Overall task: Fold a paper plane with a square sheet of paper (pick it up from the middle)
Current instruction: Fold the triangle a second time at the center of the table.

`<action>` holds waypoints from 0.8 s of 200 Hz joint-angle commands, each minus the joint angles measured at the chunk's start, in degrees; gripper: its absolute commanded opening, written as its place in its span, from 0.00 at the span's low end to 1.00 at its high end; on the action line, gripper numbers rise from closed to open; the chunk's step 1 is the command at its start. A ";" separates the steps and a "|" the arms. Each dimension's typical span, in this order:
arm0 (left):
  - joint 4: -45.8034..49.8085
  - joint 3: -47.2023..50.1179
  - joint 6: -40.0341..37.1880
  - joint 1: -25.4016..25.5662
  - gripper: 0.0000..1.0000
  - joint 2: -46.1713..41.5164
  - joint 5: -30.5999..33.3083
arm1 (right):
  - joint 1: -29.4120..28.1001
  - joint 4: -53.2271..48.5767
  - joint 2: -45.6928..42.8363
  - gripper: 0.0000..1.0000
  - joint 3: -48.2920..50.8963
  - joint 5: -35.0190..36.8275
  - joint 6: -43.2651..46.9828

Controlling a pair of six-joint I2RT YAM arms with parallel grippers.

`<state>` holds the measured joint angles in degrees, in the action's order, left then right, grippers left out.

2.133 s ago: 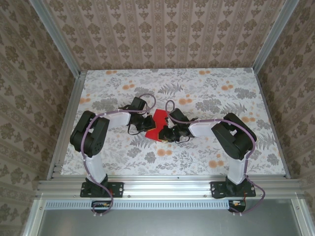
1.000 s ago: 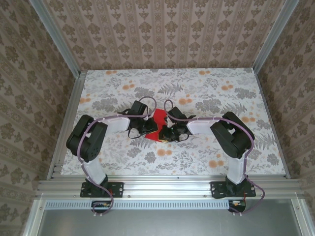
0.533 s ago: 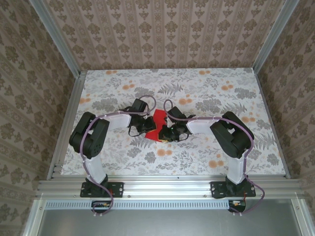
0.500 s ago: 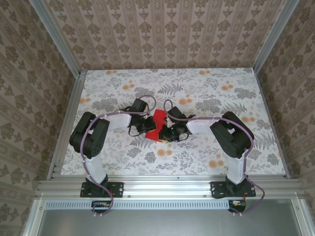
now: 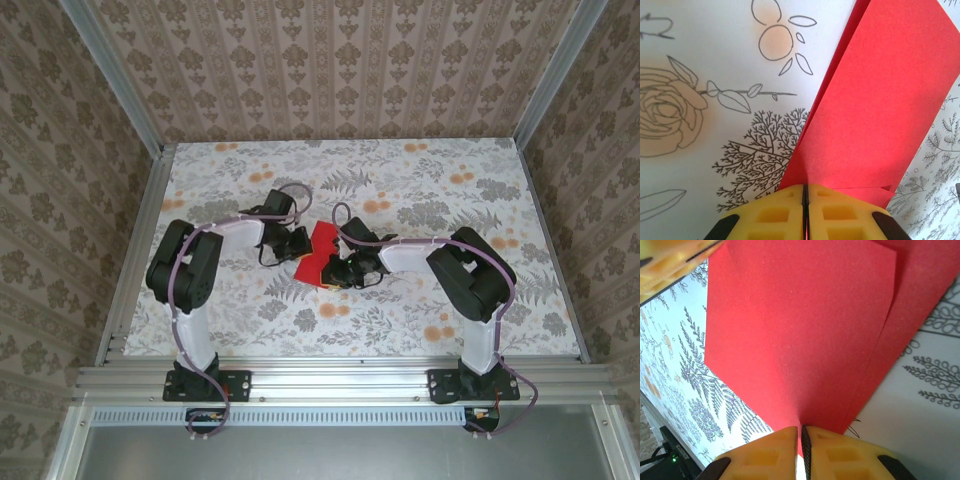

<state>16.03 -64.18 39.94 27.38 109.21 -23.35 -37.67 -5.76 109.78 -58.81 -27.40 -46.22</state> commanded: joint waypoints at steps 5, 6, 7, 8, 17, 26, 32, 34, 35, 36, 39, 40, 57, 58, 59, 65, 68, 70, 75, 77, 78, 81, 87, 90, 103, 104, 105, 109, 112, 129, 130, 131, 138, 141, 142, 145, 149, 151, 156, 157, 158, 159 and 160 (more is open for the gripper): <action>-0.09 -2.17 -3.44 -3.27 0.11 0.54 3.40 | -1.27 -8.89 3.58 0.15 3.19 3.13 0.80; -0.15 -2.13 -3.50 -3.24 0.11 0.38 3.27 | -1.27 -8.91 3.55 0.15 3.18 3.14 0.79; -0.18 -2.06 -3.53 -3.27 0.11 0.21 3.20 | -1.27 -8.91 3.53 0.15 3.17 3.14 0.78; -0.24 -2.07 -3.63 -3.24 0.11 0.04 3.13 | -1.27 -8.83 3.52 0.15 3.13 3.14 0.78; -0.21 -1.90 -3.90 -3.29 0.12 -1.58 2.56 | -1.26 -8.70 3.36 0.15 3.04 3.14 0.61; -0.28 -1.44 -4.01 -3.25 0.12 -3.40 1.74 | -1.27 -8.33 3.05 0.15 2.86 3.04 0.43; -0.55 -0.84 -4.06 -3.21 0.12 -4.65 1.16 | -1.27 -8.01 2.95 0.15 2.90 2.89 0.34; -0.74 -0.52 -3.95 -3.21 0.12 -5.00 0.97 | -1.27 -7.97 2.91 0.15 2.86 2.83 0.27; -0.83 -0.38 -3.97 -3.21 0.12 -5.25 0.87 | -1.27 -7.96 2.95 0.15 2.84 2.81 0.30; -0.91 -0.31 -3.90 -3.21 0.12 -5.46 0.77 | -1.27 -7.91 2.97 0.15 2.83 2.80 0.28; -1.15 0.28 -3.79 -3.16 0.13 -6.09 0.49 | -1.25 -7.79 2.87 0.15 2.73 2.75 0.21; -1.29 0.46 -3.76 -3.14 0.13 -6.32 0.32 | -1.26 -7.78 2.84 0.15 2.69 2.72 0.23; -2.95 3.38 -3.13 -2.77 0.13 -9.30 -1.86 | -1.27 -7.31 2.60 0.15 2.39 2.06 0.16; -3.08 3.46 -3.08 -2.73 0.13 -9.38 -2.04 | -1.22 -7.28 2.58 0.15 2.34 2.07 0.16; -3.27 3.67 -3.06 -2.70 0.13 -9.50 -2.22 | -1.24 -7.26 2.56 0.15 2.32 2.08 0.16; -4.11 4.72 -2.76 -2.53 0.13 -10.49 -3.34 | -1.26 -7.20 2.36 0.15 2.27 1.99 0.16; -4.56 5.26 -2.57 -2.33 0.13 -10.85 -3.85 | -1.27 -7.11 2.33 0.15 2.22 1.92 0.21; -4.92 5.64 -2.45 -2.26 0.13 -11.01 -4.17 | -1.27 -7.02 2.29 0.15 2.17 1.87 0.22; -5.85 6.45 -2.02 -1.97 0.14 -11.55 -4.83 | -1.25 -6.99 2.06 0.15 2.08 1.75 0.20; -6.02 6.70 -1.99 -1.84 0.14 -11.67 -5.03 | -1.26 -6.92 2.05 0.15 2.11 1.71 0.17; -6.19 6.84 -1.89 -1.78 0.14 -11.75 -5.16 | -1.26 -6.95 2.04 0.15 2.07 1.72 0.21; -6.55 7.26 -1.70 -1.59 0.14 -11.85 -5.53 | -1.26 -6.91 1.90 0.15 2.03 1.64 0.24; -7.10 7.72 -1.41 -1.62 0.14 -11.91 -5.95 | -1.25 -6.81 1.83 0.15 1.82 1.51 0.25; -7.21 7.90 -1.32 -1.56 0.14 -11.84 -5.99 | -1.24 -6.81 1.79 0.15 1.85 1.43 0.25; -7.42 8.07 -1.29 0.67 0.13 -10.78 -5.84 | -1.25 -6.61 1.86 0.15 1.68 1.46 0.23; -7.42 8.04 -1.28 0.80 0.13 -10.65 -5.79 | -1.26 -6.62 1.85 0.15 1.68 1.42 0.20; -7.46 7.99 -1.28 0.82 0.13 -10.53 -5.76 | -1.26 -6.58 1.89 0.15 1.68 1.40 0.22; -7.44 7.98 -1.28 1.03 0.13 -10.00 -5.55 | -1.22 -6.51 2.00 0.15 1.67 1.27 0.11; -7.50 7.88 -1.14 1.28 0.13 -9.55 -5.48 | -1.26 -6.40 2.01 0.15 1.68 1.21 0.03; -6.78 6.79 -0.58 1.88 0.11 -7.15 -4.81 | -1.27 -5.89 2.13 0.15 1.93 0.97 -0.23; -6.66 6.79 -0.53 1.89 0.11 -6.99 -4.66 | -1.27 -5.82 2.12 0.15 1.98 0.91 -0.25; -6.60 6.70 -0.51 1.93 0.11 -6.81 -4.58 | -1.27 -5.79 2.11 0.15 2.00 0.88 -0.26; -6.18 6.17 -0.24 2.11 0.11 -5.95 -3.99 | -1.27 -5.49 2.11 0.15 2.16 0.78 -0.40; -5.99 6.03 -0.21 2.15 0.11 -5.64 -3.72 | -1.27 -5.39 2.11 0.15 2.20 0.82 -0.45; -5.96 5.93 -0.21 2.15 0.10 -5.53 -3.63 | -1.27 -5.35 2.11 0.15 2.25 0.84 -0.49; -5.74 5.77 0.00 2.16 0.10 -5.16 -3.36 | -1.22 -5.32 2.04 0.15 2.26 0.79 -0.51; -5.33 5.49 0.05 2.24 0.10 -4.73 -2.97 | -1.25 -5.14 1.98 0.15 2.21 0.68 -0.53; -5.14 5.34 0.14 2.24 0.09 -4.54 -2.72 | -1.13 -5.03 1.94 0.15 2.32 0.64 -0.47; -4.85 5.13 0.18 2.24 0.09 -4.06 -2.28 | -1.13 -4.76 1.76 0.15 2.37 0.47 -0.62; -4.86 5.13 0.16 2.24 0.09 -3.90 -2.21 | -1.11 -4.73 1.67 0.15 2.33 0.44 -0.62; -4.86 5.17 0.19 2.24 0.09 -3.82 -2.13 | -1.14 -4.58 1.63 0.15 2.36 0.38 -0.58; -4.78 5.10 0.16 2.24 0.09 -3.74 -2.04 | -1.16 -4.47 1.56 0.15 2.41 0.36 -0.60; -4.74 5.02 0.15 2.24 0.09 -3.65 -2.00 | -1.17 -4.41 1.48 0.15 2.40 0.30 -0.62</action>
<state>9.85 -57.25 38.98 29.74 103.00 -27.11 -37.76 -5.17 109.67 -58.78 -27.44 -46.28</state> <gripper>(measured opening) 0.096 0.150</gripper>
